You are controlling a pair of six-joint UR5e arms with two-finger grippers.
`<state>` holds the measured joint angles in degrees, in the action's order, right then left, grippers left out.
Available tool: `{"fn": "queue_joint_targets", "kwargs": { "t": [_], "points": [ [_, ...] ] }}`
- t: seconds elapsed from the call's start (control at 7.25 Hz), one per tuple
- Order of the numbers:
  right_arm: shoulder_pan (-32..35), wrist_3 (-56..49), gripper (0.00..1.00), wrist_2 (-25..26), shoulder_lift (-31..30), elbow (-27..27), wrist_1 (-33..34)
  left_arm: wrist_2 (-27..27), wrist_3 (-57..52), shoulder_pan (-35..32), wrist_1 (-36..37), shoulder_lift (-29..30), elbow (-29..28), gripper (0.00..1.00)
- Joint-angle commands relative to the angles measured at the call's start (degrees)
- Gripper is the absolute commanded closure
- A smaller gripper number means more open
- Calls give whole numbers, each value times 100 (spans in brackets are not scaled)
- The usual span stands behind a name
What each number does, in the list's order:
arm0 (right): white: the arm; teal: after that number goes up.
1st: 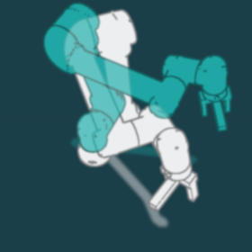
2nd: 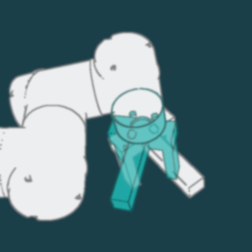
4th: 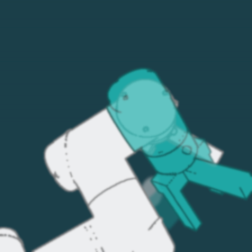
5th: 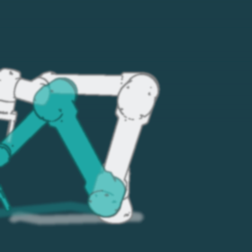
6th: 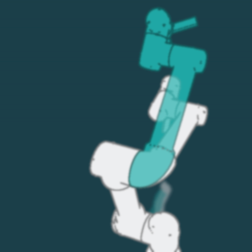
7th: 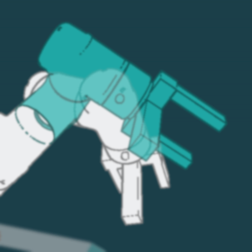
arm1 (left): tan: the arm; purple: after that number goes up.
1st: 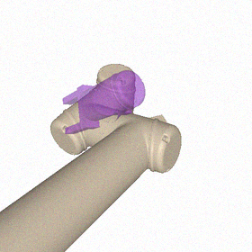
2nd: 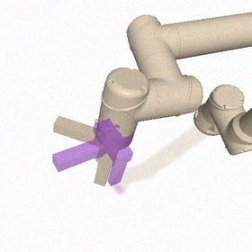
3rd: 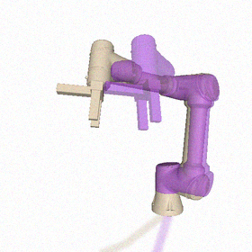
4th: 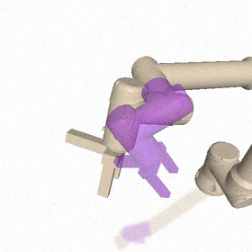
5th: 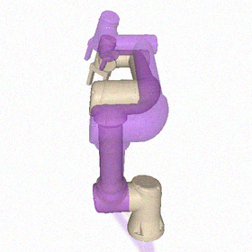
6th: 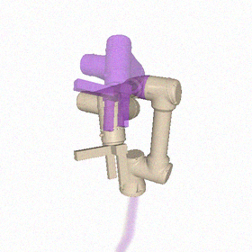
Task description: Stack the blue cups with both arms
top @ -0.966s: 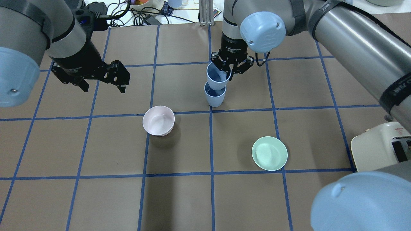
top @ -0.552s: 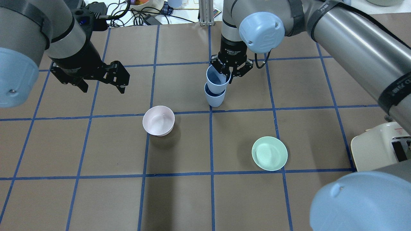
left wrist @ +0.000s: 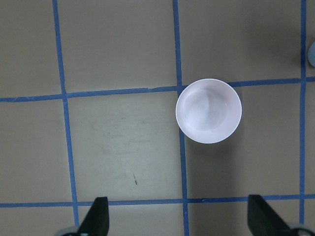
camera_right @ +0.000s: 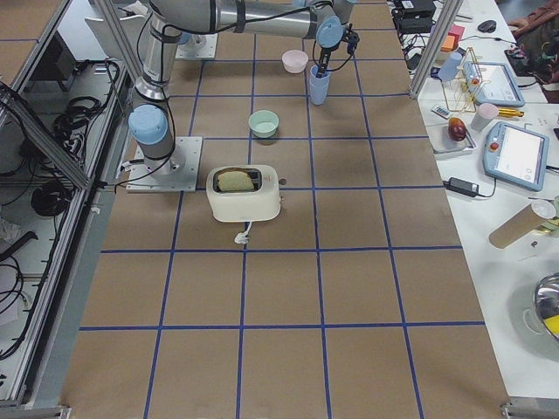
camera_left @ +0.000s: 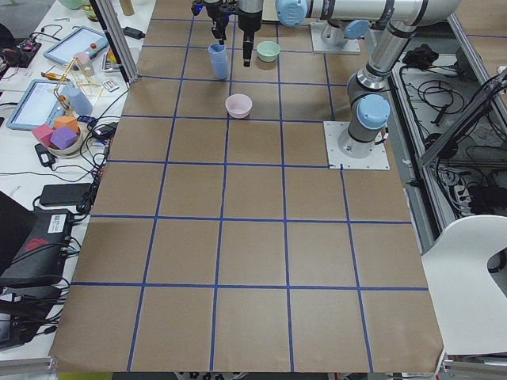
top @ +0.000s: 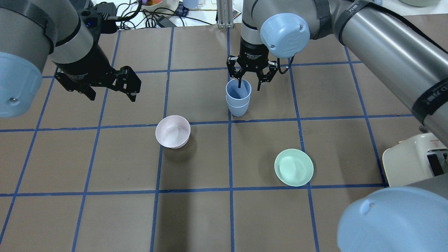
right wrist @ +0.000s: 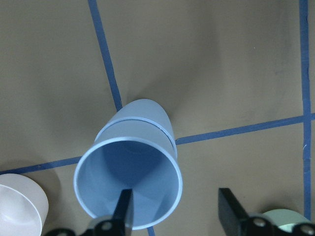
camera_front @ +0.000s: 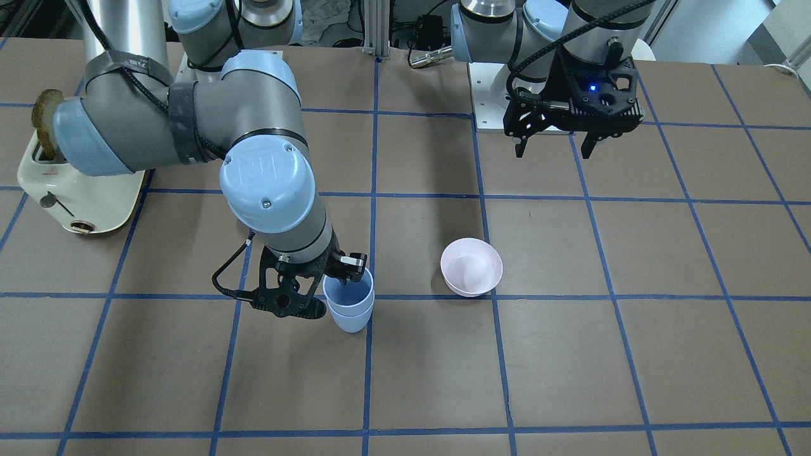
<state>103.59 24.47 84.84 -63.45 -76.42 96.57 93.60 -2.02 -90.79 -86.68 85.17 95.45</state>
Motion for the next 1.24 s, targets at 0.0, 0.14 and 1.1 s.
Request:
{"fn": "queue_joint_targets", "kwargs": {
  "t": [0.0, 0.14, 1.1],
  "points": [
    [-171, -187, 0, 137, -270, 4, -24, 0, 0, 0, 2, 0, 0, 0],
    [-294, -240, 0, 155, -464, -13, -50, 0, 0, 0, 2, 0, 0, 0],
    [-1315, -2156, 0, 331, -1817, -757, -570, 0, 0, 0, 2, 0, 0, 0]
  ]
}}
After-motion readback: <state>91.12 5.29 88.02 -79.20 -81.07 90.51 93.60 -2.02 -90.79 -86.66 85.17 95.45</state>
